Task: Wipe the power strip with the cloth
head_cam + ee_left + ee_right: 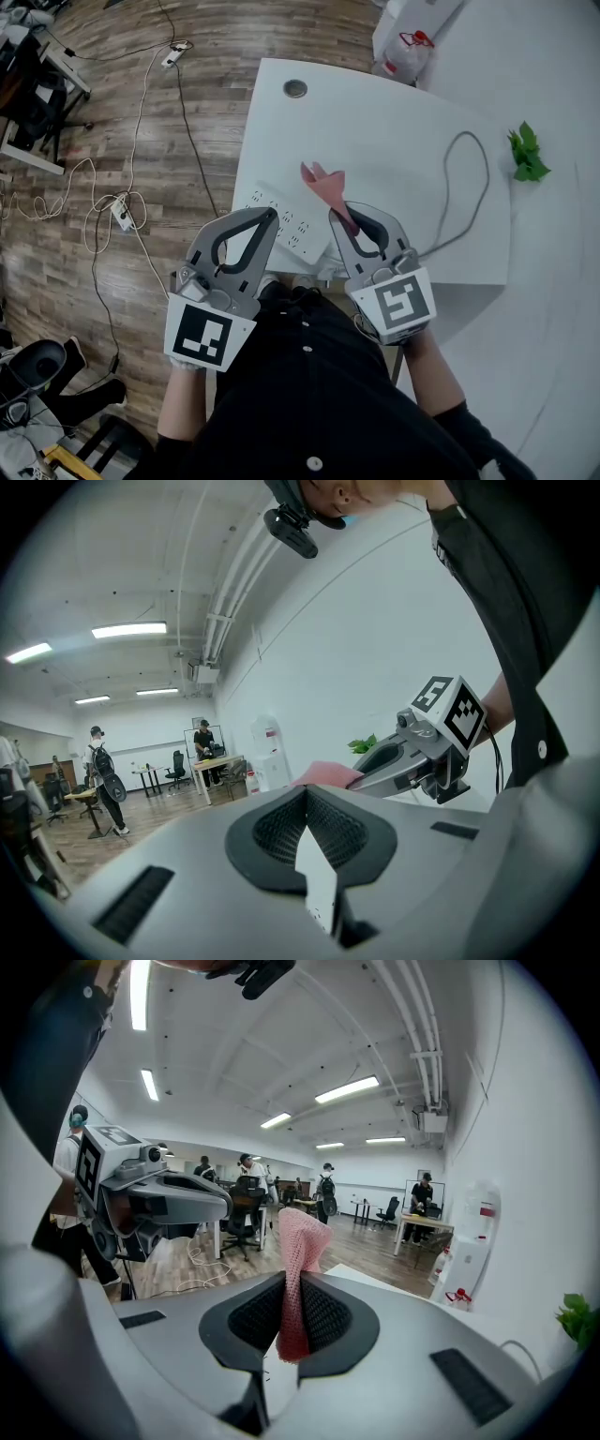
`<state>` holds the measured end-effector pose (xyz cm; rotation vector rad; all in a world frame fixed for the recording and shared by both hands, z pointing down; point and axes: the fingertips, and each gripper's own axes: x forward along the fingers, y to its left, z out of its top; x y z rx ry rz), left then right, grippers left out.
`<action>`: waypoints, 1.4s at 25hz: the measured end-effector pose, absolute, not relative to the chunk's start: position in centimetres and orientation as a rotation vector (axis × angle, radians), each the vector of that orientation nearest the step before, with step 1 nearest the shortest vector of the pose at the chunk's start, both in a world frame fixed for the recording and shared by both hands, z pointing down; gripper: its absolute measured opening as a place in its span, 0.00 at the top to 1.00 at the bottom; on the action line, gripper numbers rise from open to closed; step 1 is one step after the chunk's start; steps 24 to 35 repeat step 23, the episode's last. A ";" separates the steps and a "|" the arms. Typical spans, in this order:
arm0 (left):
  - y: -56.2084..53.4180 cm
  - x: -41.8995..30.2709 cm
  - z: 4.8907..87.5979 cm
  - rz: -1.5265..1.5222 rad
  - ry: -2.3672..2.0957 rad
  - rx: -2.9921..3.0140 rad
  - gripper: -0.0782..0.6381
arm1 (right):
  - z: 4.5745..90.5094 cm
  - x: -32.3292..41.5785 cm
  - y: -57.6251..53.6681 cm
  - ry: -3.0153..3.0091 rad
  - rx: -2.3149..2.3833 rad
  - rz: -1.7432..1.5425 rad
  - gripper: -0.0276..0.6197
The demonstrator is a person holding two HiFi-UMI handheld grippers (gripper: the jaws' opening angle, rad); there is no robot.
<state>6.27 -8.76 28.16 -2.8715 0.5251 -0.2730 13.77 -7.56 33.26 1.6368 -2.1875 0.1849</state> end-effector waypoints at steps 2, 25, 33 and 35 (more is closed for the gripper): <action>-8.7 6.4 28.3 -0.275 0.521 -2.872 0.87 | 33.4 13.8 -7.6 -2.186 1.636 0.187 0.87; -9.2 5.9 29.5 -0.279 0.521 -2.885 0.87 | 34.0 13.1 -7.9 -2.182 1.648 0.186 0.87; -9.2 5.9 29.5 -0.279 0.521 -2.885 0.87 | 34.0 13.1 -7.9 -2.182 1.648 0.186 0.87; -9.2 5.9 29.5 -0.279 0.521 -2.885 0.87 | 34.0 13.1 -7.9 -2.182 1.648 0.186 0.87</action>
